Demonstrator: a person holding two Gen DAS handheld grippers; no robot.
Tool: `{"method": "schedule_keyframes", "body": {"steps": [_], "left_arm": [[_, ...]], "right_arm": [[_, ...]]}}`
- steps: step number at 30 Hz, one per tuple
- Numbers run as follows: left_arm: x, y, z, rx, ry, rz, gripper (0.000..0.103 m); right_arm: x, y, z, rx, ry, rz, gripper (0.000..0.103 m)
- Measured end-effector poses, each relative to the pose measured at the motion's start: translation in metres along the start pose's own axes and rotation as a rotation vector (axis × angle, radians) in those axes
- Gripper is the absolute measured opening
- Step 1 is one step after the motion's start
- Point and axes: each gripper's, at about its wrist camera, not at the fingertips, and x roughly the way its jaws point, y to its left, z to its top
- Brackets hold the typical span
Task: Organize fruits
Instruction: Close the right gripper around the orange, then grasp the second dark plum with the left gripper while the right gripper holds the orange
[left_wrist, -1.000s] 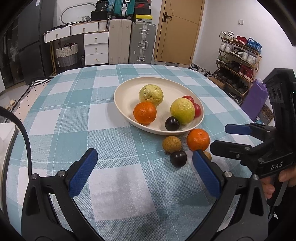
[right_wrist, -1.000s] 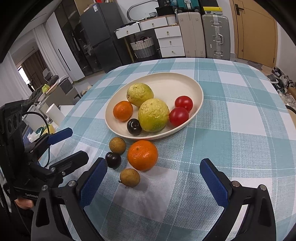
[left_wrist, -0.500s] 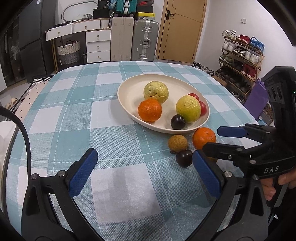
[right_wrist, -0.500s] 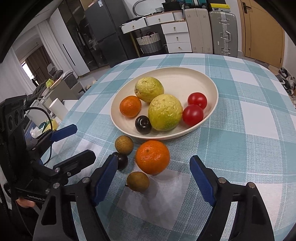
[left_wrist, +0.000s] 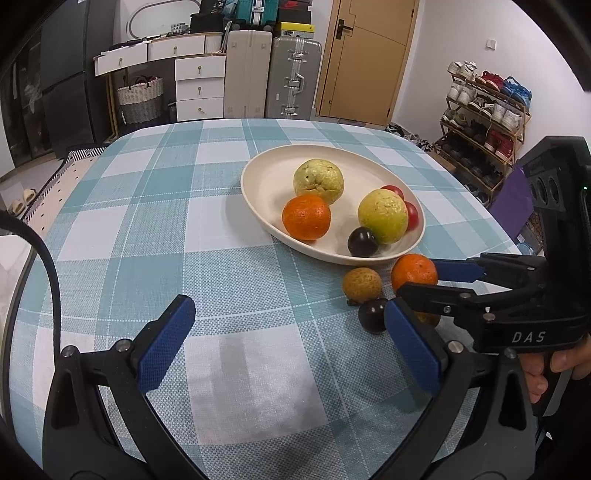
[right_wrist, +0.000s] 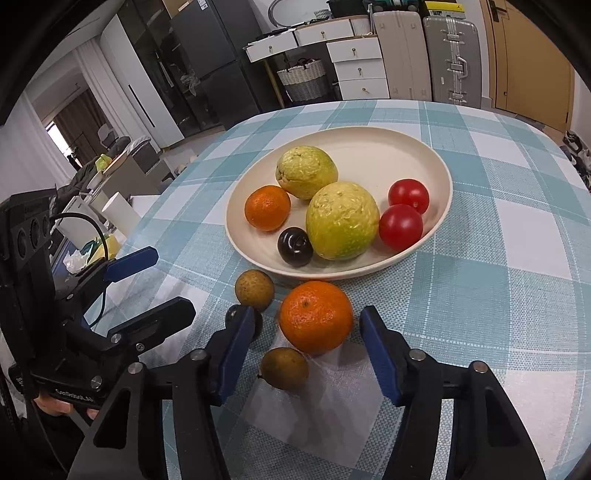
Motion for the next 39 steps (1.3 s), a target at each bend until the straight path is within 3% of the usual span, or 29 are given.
{"method": "schedule_keyframes", "body": {"steps": [6, 10, 26, 29, 33, 39], "left_arm": [[0.001, 0.0, 0.0, 0.001, 0.003, 0.001, 0.102], [0.003, 0.0, -0.001, 0.001, 0.009, -0.001, 0.102], [0.026, -0.02, -0.003, 0.018, 0.096, -0.067, 0.101], [0.032, -0.026, 0.0, 0.032, 0.108, -0.074, 0.093], [0.037, -0.034, 0.001, 0.052, 0.126, -0.09, 0.072], [0.037, -0.041, -0.001, 0.076, 0.14, -0.113, 0.061]], "right_arm": [[0.003, 0.0, 0.0, 0.007, 0.007, 0.002, 0.052], [0.003, -0.001, -0.001, 0.013, 0.006, -0.015, 0.042], [-0.033, -0.011, -0.015, 0.035, -0.096, 0.013, 0.04], [-0.037, -0.015, -0.018, 0.045, -0.106, 0.016, 0.04], [-0.042, -0.018, -0.021, 0.055, -0.115, 0.014, 0.04], [-0.047, -0.021, -0.023, 0.066, -0.123, 0.011, 0.04]]}}
